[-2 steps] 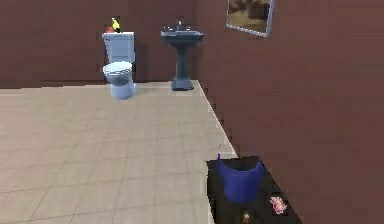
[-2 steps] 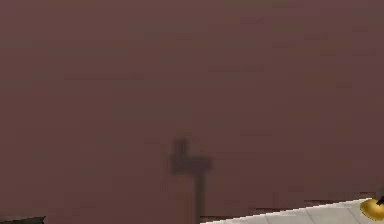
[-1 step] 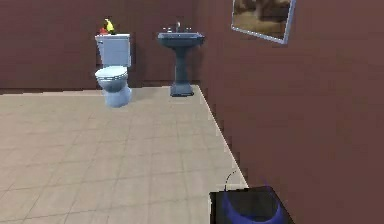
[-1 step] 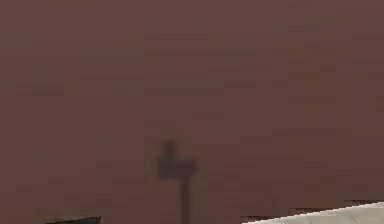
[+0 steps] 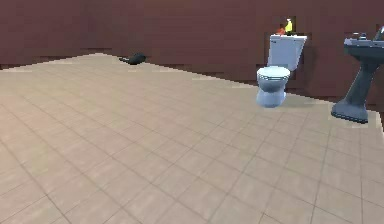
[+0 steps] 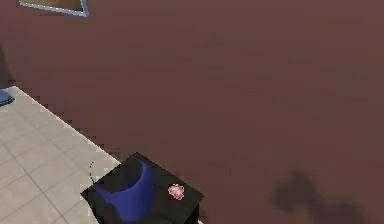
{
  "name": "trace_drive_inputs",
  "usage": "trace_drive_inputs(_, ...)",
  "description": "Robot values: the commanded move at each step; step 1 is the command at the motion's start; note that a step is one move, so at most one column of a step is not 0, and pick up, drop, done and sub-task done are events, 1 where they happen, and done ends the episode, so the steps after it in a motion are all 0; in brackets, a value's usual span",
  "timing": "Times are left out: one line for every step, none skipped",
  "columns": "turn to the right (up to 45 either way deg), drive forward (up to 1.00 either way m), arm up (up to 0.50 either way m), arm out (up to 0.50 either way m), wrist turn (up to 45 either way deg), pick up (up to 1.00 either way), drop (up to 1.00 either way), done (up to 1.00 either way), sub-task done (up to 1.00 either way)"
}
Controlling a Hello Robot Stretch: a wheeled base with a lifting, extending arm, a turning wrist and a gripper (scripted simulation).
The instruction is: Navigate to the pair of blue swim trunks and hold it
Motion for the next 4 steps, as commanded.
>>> trace_drive_inputs(-21.0,0.00,0.00,0.00,0.0,0.00,0.00,0.00,0.00)
trace_drive_inputs(0.0,0.00,0.48,0.00,0.0,0.00,0.00,0.00,0.00)
trace_drive_inputs(0.0,0.00,0.00,0.30,0.0,0.00,0.00,0.00,0.00)
trace_drive_inputs(0.0,0.00,0.00,0.00,45.0,0.00,0.00,0.00,0.00)
